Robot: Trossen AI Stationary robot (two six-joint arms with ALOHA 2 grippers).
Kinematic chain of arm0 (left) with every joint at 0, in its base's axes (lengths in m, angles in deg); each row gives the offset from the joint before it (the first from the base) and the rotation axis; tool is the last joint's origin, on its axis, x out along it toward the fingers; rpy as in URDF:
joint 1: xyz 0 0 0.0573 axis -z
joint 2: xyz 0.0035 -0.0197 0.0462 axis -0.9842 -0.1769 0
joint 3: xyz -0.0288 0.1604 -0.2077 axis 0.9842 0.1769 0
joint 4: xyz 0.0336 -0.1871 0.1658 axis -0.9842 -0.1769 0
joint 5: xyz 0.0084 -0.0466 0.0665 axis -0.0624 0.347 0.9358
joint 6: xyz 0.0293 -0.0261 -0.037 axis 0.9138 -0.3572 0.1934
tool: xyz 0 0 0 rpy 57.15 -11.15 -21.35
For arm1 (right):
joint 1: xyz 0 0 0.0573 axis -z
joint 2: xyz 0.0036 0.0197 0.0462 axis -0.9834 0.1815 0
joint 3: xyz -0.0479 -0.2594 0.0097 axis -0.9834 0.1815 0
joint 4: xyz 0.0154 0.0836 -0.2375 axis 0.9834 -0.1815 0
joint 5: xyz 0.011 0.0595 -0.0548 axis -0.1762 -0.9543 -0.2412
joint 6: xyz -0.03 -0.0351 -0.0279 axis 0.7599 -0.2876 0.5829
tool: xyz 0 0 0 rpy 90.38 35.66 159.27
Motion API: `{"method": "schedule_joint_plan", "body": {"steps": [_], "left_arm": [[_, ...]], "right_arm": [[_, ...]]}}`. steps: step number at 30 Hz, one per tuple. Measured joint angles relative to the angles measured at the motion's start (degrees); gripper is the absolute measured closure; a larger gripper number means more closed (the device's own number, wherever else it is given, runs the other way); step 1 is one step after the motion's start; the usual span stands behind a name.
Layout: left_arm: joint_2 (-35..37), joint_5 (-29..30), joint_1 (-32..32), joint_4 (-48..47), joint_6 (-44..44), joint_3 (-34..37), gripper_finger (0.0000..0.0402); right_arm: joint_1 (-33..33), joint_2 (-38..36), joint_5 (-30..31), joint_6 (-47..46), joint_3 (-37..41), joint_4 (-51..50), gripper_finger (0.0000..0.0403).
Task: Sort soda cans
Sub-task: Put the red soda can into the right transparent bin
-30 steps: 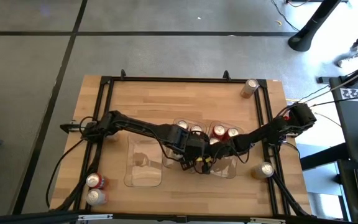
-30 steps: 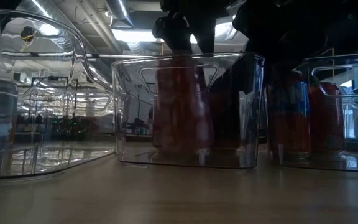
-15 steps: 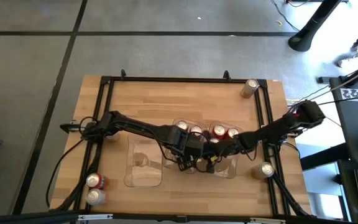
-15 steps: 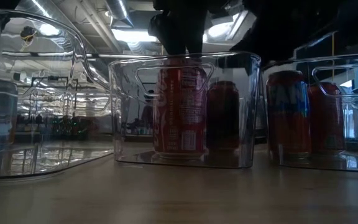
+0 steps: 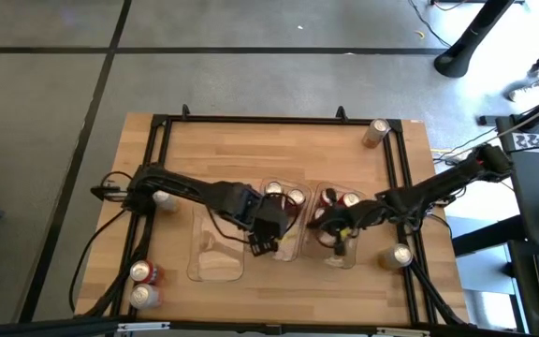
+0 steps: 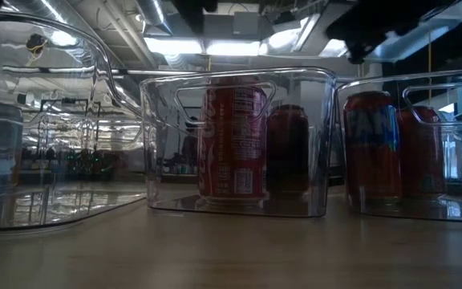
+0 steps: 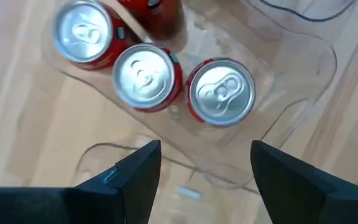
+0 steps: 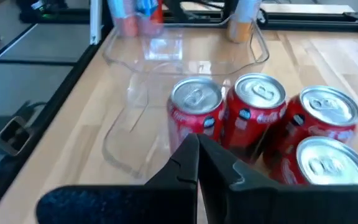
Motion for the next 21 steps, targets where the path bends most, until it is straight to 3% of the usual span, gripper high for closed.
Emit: {"method": "schedule_joint_plan", "body": {"steps": [6,12,21], "left_arm": [[2.8,6.0,4.4,-5.5,-2.9,0.0,0.0167],[5.2,8.4,9.1,-5.3,-8.4,0.0,0.0167],[5.7,8.7,15.1,-5.3,-16.3,0.0,0.0166]], "right_arm": [[-4.3,-8.2,5.2,-2.2,0.0,-12.1,0.0398],[-9.2,-10.6,13.6,-6.7,0.0,-21.9,0.0397],[-15.6,-10.2,21.8,-9.2,0.0,-23.9,0.0397]]}}
